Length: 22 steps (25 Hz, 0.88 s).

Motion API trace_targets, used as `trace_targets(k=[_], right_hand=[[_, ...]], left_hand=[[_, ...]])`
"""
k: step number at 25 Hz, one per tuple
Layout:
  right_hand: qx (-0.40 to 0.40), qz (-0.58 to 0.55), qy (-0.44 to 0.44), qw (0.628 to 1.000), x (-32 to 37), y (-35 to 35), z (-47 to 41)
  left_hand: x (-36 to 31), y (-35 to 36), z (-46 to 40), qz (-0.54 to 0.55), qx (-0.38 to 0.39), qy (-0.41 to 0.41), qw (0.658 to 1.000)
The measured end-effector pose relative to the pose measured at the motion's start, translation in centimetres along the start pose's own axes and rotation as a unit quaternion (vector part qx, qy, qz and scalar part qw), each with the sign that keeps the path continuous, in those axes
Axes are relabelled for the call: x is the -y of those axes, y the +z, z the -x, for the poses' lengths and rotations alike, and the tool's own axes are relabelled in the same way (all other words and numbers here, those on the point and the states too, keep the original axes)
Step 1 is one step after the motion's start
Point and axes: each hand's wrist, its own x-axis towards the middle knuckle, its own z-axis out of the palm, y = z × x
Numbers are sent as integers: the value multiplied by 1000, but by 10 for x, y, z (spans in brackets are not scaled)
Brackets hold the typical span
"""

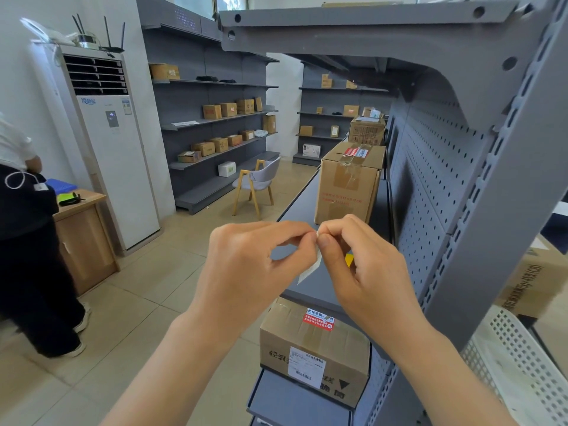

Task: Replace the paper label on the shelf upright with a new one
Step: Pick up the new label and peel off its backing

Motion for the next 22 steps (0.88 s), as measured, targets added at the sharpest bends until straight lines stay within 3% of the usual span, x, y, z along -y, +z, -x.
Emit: trace_targets(k=[3,6,9,10,14,22], right_hand=[[12,-10,18,1000,3,-2,0],[33,-150,83,985,10,-8,-4],[51,-291,146,944,16,-16,-11],[54,-302,150,940,16,-17,-12],[59,-332,165,927,12,-23,-13],[83,-393,205,893,8,-33,-14]], left_hand=[[1,2,2,14,0,-7,1000],[-4,3,1,144,45,-125,981],[-10,5,-4,366,115,-315,868],[-10,6,-4,383,117,-336,853],[-9,2,-4,404,76,-373,831],[-15,0,-5,422,71,-401,810]])
